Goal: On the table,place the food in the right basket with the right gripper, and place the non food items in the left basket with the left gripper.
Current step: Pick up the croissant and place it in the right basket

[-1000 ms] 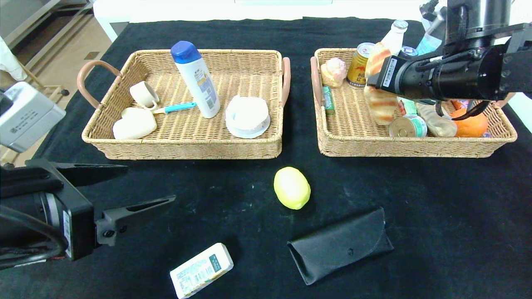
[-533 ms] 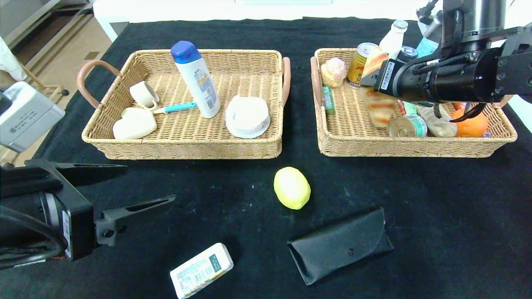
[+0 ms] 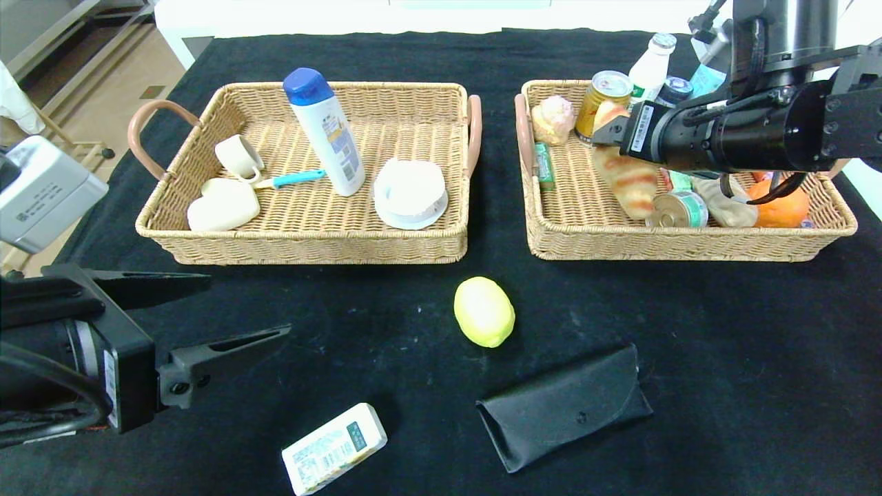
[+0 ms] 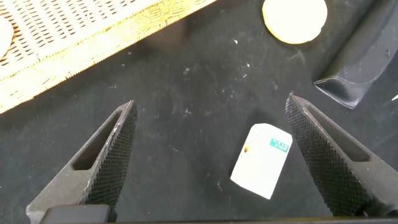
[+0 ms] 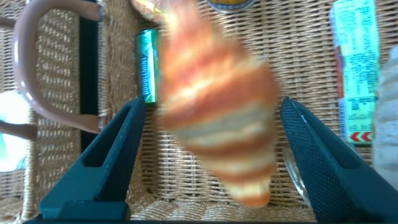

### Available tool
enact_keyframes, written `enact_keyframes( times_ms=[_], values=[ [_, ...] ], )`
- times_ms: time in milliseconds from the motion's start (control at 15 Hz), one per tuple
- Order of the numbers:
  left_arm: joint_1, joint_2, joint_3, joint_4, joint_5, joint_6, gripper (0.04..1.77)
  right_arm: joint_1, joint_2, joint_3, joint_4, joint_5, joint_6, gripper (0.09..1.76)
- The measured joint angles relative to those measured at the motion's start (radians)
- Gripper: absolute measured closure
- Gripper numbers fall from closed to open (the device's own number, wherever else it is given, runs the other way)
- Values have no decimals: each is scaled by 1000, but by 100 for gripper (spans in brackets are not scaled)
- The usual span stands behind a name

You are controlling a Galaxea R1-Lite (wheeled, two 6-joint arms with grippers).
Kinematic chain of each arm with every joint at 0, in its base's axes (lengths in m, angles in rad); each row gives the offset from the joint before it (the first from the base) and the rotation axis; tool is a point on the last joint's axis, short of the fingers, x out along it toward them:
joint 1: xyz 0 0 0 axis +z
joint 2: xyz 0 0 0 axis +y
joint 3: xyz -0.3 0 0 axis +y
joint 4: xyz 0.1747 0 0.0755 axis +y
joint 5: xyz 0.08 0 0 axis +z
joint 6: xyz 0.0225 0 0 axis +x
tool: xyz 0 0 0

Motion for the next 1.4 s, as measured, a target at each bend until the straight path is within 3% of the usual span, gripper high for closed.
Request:
enact_keyframes(
  times_ms=[467, 867, 1200, 1400],
  values=[
    [0, -1, 0, 0, 0, 0, 9, 22, -22, 9, 66, -4, -22, 19],
    [0, -14, 0, 1, 0, 15, 9, 234, -127, 19, 341, -50, -25, 17],
    [0, -40, -4, 3, 6, 24, 9, 429, -126, 59, 381, -169, -21, 15],
    [0, -66, -9, 9, 7, 31, 9, 475, -68, 59, 374, -211, -3, 15]
  ],
)
